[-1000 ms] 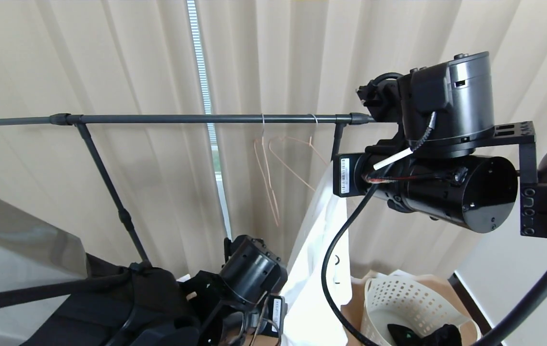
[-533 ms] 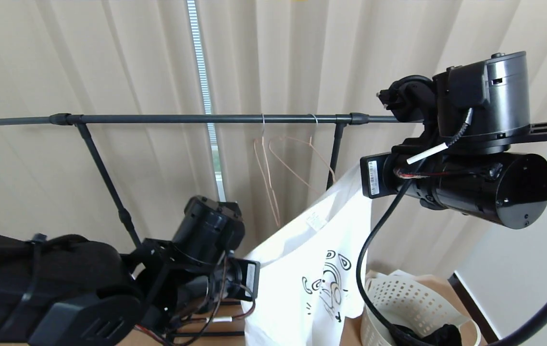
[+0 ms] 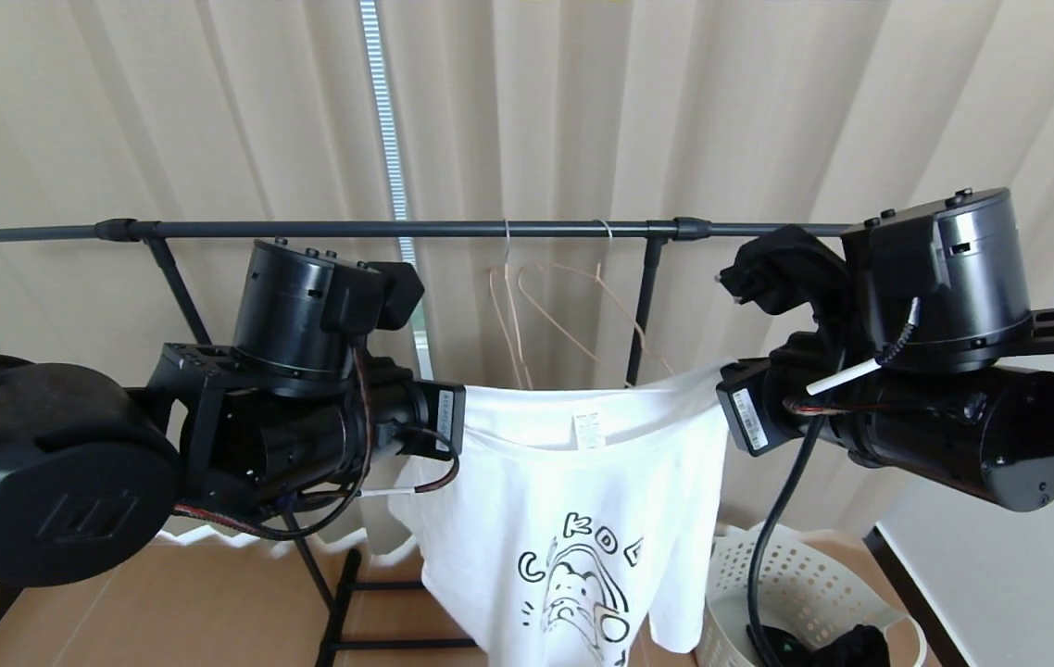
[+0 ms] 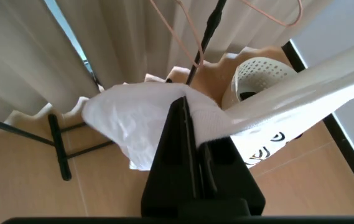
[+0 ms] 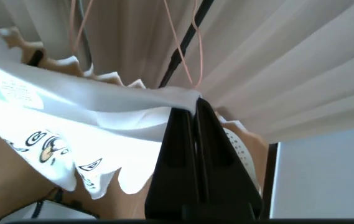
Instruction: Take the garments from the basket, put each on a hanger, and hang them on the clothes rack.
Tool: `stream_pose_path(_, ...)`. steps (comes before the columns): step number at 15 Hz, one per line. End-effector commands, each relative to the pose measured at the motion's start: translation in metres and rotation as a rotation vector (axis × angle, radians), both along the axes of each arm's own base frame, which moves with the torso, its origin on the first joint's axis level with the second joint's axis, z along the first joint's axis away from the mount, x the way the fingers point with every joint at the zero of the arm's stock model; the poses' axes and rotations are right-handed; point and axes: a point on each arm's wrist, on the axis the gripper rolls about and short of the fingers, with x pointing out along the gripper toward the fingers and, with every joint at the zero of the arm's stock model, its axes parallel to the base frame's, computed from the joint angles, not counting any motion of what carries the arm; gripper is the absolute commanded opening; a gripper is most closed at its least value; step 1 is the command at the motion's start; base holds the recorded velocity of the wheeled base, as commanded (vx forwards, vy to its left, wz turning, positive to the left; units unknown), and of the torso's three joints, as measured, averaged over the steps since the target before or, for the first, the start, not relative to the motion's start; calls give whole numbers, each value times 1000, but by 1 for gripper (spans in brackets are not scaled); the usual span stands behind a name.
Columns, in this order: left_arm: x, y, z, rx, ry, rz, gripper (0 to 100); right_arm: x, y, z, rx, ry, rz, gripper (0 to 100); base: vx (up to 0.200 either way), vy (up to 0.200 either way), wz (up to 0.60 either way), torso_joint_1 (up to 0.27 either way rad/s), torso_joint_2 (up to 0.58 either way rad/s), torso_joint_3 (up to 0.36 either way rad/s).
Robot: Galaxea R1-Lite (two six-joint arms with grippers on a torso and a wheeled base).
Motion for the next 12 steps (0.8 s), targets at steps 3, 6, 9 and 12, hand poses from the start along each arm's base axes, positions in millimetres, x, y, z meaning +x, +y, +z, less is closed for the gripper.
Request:
stream_pose_path(3, -1, 2, 5, 2, -19, -3, 0, 2, 2, 8, 51, -54, 1, 0, 0, 0, 0, 0, 0, 0)
stream_pose_path(6, -1, 6, 13, 8, -53, 1, 0, 4, 3, 13, 84, -79, -7, 0, 0, 0, 0, 0, 0, 0)
stream_pose_path(9, 1, 10, 24, -1, -91, 12, 0, 5, 2, 22, 137, -98, -27, 0, 0, 0, 0, 0, 0, 0)
stream_pose_path(12, -7, 16, 49, -30, -163, 7, 0, 7, 2, 41, 260, -175, -48, 0, 0, 0, 0, 0, 0, 0)
